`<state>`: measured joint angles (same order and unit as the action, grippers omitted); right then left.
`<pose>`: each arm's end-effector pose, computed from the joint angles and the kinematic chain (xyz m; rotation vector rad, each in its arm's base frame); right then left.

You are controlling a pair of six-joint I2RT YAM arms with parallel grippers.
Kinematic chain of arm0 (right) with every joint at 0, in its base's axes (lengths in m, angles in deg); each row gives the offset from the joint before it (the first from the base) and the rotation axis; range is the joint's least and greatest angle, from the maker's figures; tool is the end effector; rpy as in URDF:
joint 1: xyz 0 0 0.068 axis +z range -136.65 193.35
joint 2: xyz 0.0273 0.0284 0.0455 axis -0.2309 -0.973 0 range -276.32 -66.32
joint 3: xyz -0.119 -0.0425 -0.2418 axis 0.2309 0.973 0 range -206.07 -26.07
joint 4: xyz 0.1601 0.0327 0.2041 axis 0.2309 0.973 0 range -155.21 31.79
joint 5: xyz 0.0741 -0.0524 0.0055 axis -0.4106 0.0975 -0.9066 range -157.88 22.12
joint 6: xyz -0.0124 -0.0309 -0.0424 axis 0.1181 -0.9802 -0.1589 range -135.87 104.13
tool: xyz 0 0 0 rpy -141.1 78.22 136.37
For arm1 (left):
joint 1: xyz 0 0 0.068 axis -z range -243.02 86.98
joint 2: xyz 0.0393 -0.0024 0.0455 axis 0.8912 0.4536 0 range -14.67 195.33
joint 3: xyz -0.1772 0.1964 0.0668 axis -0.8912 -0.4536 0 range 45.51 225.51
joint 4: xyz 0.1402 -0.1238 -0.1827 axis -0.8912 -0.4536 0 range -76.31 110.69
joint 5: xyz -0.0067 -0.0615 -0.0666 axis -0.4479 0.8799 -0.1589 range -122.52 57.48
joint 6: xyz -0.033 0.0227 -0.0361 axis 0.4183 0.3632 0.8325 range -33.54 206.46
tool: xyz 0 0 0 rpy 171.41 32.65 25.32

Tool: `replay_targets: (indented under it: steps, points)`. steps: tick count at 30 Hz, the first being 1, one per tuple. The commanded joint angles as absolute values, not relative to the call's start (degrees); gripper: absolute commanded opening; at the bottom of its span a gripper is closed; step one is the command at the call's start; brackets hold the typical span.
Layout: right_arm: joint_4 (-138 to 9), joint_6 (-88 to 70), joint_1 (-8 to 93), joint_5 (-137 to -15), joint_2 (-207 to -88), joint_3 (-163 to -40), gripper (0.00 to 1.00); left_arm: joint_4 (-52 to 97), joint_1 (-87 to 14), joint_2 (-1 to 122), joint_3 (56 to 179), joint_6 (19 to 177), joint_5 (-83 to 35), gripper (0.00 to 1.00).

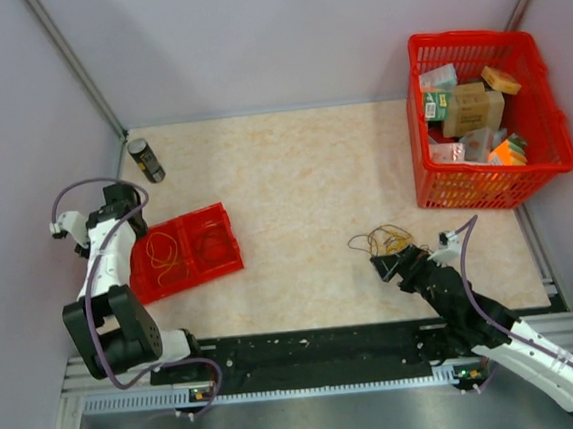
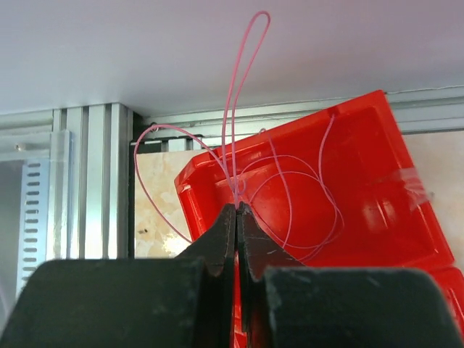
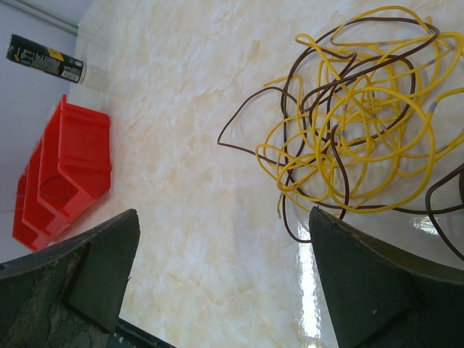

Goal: Untangle the cables

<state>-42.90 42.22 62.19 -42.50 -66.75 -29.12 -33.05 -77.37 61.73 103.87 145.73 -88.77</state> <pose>0.0759 0.0638 0.1508 0.4648 1.9158 0.8406 0.2240 0.0879 0.2623 -1.5383 1.7260 0.9967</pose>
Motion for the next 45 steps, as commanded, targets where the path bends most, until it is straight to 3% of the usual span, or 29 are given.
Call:
replay_targets:
  steps: [1, 18, 20, 24, 29, 32, 35, 38, 45]
  points:
    - [-44.47, 41.35, 61.87, -42.92, -60.87, -28.36, 0.99, -29.35, -81.03, 63.11, 103.52, 146.69, -82.29, 0.0]
    - [-44.56, 41.26, 61.87, -43.01, -60.87, -28.18, 0.99, -12.63, -84.12, 65.58, 96.14, 134.99, -53.8, 0.0]
    - [-44.73, 41.18, 61.87, -42.84, -60.79, -28.18, 0.99, -11.14, -84.12, 63.48, 95.08, 134.72, -53.09, 0.2]
    - [-45.34, 41.09, 61.96, -43.19, -60.87, -27.92, 0.99, -13.14, -83.94, 57.68, 96.3, 134.46, -56.85, 0.99]
    - [-45.96, 41.17, 61.87, -42.75, -60.7, -27.57, 0.99, -15.0, -77.9, 48.46, 98.15, 132.7, -63.54, 0.99]
    - [-46.05, 42.31, 61.87, -41.43, -61.66, -27.31, 0.99, -12.19, -67.98, 42.92, 98.06, 128.4, -63.29, 0.99]
    - [-46.05, 44.59, 61.87, -38.89, -65.25, -27.83, 0.97, -6.32, -54.89, 40.18, 96.67, 123.83, -55.76, 0.96]
    - [-45.61, 48.19, 61.96, -35.82, -74.29, -29.84, 0.94, 1.94, -45.56, 39.39, 92.54, 120.75, -42.49, 0.93]
    - [-41.13, 56.21, 58.01, -34.21, -104.26, -41.18, 0.93, 6.61, -19.38, 43.77, 90.42, 114.69, -41.57, 0.94]
